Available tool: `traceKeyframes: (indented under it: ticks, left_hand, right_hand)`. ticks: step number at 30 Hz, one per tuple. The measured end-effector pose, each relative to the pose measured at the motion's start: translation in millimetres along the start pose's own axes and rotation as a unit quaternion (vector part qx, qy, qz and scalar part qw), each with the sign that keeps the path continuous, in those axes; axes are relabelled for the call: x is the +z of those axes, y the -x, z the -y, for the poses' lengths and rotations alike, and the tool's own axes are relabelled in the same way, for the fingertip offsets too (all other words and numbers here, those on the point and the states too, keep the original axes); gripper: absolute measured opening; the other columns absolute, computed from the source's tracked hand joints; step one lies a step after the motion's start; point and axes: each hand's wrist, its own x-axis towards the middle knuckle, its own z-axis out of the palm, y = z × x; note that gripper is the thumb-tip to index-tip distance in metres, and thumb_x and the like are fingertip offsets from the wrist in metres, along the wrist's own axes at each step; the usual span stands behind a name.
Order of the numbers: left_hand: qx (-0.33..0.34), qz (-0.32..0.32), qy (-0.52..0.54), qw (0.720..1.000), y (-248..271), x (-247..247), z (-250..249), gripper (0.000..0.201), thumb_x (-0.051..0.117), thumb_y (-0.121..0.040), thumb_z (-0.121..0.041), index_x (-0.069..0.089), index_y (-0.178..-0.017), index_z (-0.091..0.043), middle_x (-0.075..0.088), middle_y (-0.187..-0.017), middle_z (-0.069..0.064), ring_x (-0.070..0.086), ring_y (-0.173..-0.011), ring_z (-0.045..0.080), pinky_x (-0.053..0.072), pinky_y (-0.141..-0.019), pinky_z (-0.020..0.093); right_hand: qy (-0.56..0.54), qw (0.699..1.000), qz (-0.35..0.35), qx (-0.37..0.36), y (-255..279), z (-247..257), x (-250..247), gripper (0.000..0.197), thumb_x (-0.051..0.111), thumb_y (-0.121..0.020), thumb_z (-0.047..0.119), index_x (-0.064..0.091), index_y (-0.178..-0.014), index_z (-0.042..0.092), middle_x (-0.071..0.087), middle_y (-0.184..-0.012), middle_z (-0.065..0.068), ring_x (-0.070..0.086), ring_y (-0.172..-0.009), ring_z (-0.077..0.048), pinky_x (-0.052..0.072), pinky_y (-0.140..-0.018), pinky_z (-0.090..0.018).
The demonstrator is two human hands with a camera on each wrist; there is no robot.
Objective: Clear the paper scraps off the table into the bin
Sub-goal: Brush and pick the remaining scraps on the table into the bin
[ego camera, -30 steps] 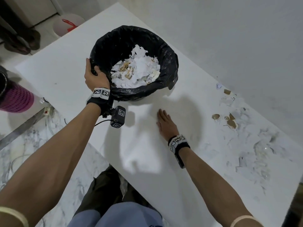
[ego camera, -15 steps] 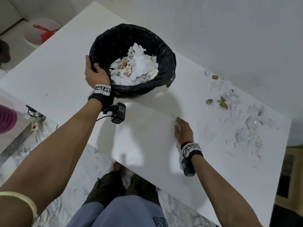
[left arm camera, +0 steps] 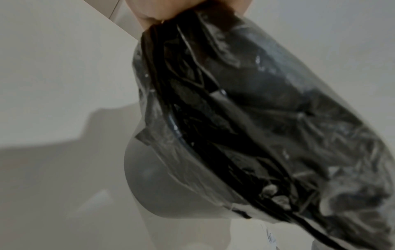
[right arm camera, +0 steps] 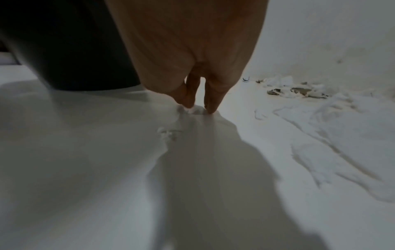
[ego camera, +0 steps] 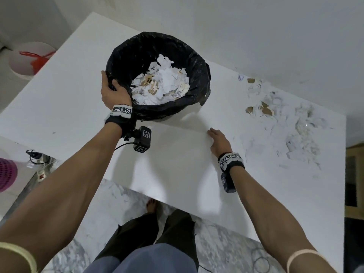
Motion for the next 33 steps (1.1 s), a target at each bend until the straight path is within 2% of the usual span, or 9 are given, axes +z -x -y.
traceKeyframes:
  ticks: [4, 8, 11, 13, 15, 20, 24, 30, 33]
  left_hand:
    - [-0.008, 0.012, -0.001, 1.0, 0.4, 0.2, -2.4, 0.043, 0.042, -0.098, -0.016, 0.042, -0.141, -0.021, 0.055, -0.135, -0.003, 0.055, -0.119, 0.012, 0.027, -0.065, -0.013]
    - [-0.005, 0.027, 0.002, 1.0, 2.6, 2.5, -3.1, 0.043, 0.043, -0.098, -0.016, 0.042, -0.141, -0.021, 0.054, -0.136, -0.003, 0.053, -0.122, 0.011, 0.026, -0.075, -0.011]
    - [-0.003, 0.037, 0.003, 0.999, 7.3, 6.0, -3.4, 0.043, 0.042, -0.098, -0.016, 0.042, -0.141, -0.021, 0.055, -0.135, -0.002, 0.053, -0.121, 0.011, 0.027, -0.067, -0.014]
    - [-0.002, 0.043, 0.001, 0.999, 10.7, 7.7, -4.0, 0.043, 0.042, -0.099, -0.017, 0.042, -0.141, -0.022, 0.055, -0.135, -0.003, 0.053, -0.121, 0.012, 0.027, -0.072, -0.012]
    - [-0.003, 0.05, -0.002, 0.999, 13.2, 9.3, -4.5, 0.043, 0.042, -0.099, -0.018, 0.041, -0.141, -0.024, 0.055, -0.135, -0.003, 0.054, -0.12, 0.012, 0.028, -0.079, -0.004]
    - [0.004, 0.067, -0.002, 0.998, 18.1, 15.5, -1.8, 0.043, 0.042, -0.099, -0.018, 0.041, -0.142, -0.022, 0.054, -0.136, -0.002, 0.054, -0.12, 0.013, 0.028, -0.068, -0.013]
    - [0.004, 0.072, -0.017, 0.997, 19.9, 17.1, -0.8, 0.043, 0.041, -0.099, -0.019, 0.04, -0.142, -0.023, 0.053, -0.137, -0.003, 0.053, -0.12, 0.013, 0.027, -0.074, -0.009]
    - [0.004, 0.083, -0.028, 0.996, 28.3, 14.2, -4.7, 0.043, 0.042, -0.099, -0.019, 0.04, -0.142, -0.023, 0.055, -0.134, -0.001, 0.054, -0.12, 0.016, 0.036, -0.088, 0.009]
    - [0.008, 0.093, -0.027, 0.995, 42.7, 15.2, -8.9, 0.044, 0.042, -0.098, -0.018, 0.041, -0.142, -0.023, 0.057, -0.133, 0.001, 0.056, -0.117, 0.018, 0.037, -0.088, 0.011]
  right_hand:
    - [0.011, 0.999, -0.032, -0.043, 32.1, -9.5, 11.7, 0.049, 0.045, -0.087, -0.004, 0.058, -0.13, 0.015, 0.051, -0.141, -0.002, 0.044, -0.132, -0.022, 0.033, -0.107, -0.028]
    - [-0.132, 0.986, -0.097, 0.027, 54.9, -14.0, 22.0, 0.04, 0.046, -0.088, 0.0, 0.066, -0.121, 0.013, 0.065, -0.122, -0.008, 0.059, -0.116, -0.024, 0.041, -0.103, -0.03]
    - [-0.147, 0.983, -0.091, 0.065, 55.0, -7.4, 22.6, 0.04, 0.052, -0.086, 0.003, 0.063, -0.124, 0.013, 0.063, -0.117, -0.01, 0.06, -0.104, -0.026, 0.045, -0.095, -0.032]
    - [-0.142, 0.982, -0.074, 0.101, 53.8, -0.4, 24.2, 0.041, 0.061, -0.085, 0.012, 0.059, -0.127, 0.014, 0.056, -0.117, -0.006, 0.057, -0.1, -0.023, 0.043, -0.088, -0.027]
    - [-0.113, 0.984, -0.074, 0.118, 53.3, 5.4, 30.6, 0.04, 0.065, -0.083, 0.016, 0.06, -0.123, 0.013, 0.054, -0.117, -0.005, 0.057, -0.099, -0.022, 0.046, -0.086, -0.03]
    - [-0.103, 0.972, -0.15, 0.152, 54.0, 19.0, 44.7, 0.026, 0.054, -0.084, 0.0, 0.071, -0.103, 0.007, 0.062, -0.107, -0.006, 0.063, -0.09, -0.024, 0.042, -0.075, -0.021]
    - [-0.085, 0.977, -0.133, 0.145, 53.9, 18.2, 43.6, 0.03, 0.049, -0.077, -0.008, 0.073, -0.086, 0.007, 0.067, -0.099, -0.009, 0.065, -0.087, -0.029, 0.05, -0.075, -0.032]
    - [-0.181, 0.947, -0.109, 0.242, 50.6, -7.6, -20.9, 0.017, 0.065, -0.078, -0.001, 0.078, -0.077, 0.01, 0.075, -0.082, -0.008, 0.069, -0.081, -0.018, 0.051, -0.076, -0.019]
    - [-0.255, 0.93, -0.134, 0.229, 50.8, -9.8, -83.3, 0.026, 0.065, -0.078, -0.007, 0.075, -0.066, 0.014, 0.071, -0.07, -0.013, 0.069, -0.073, -0.028, 0.058, -0.082, -0.038]
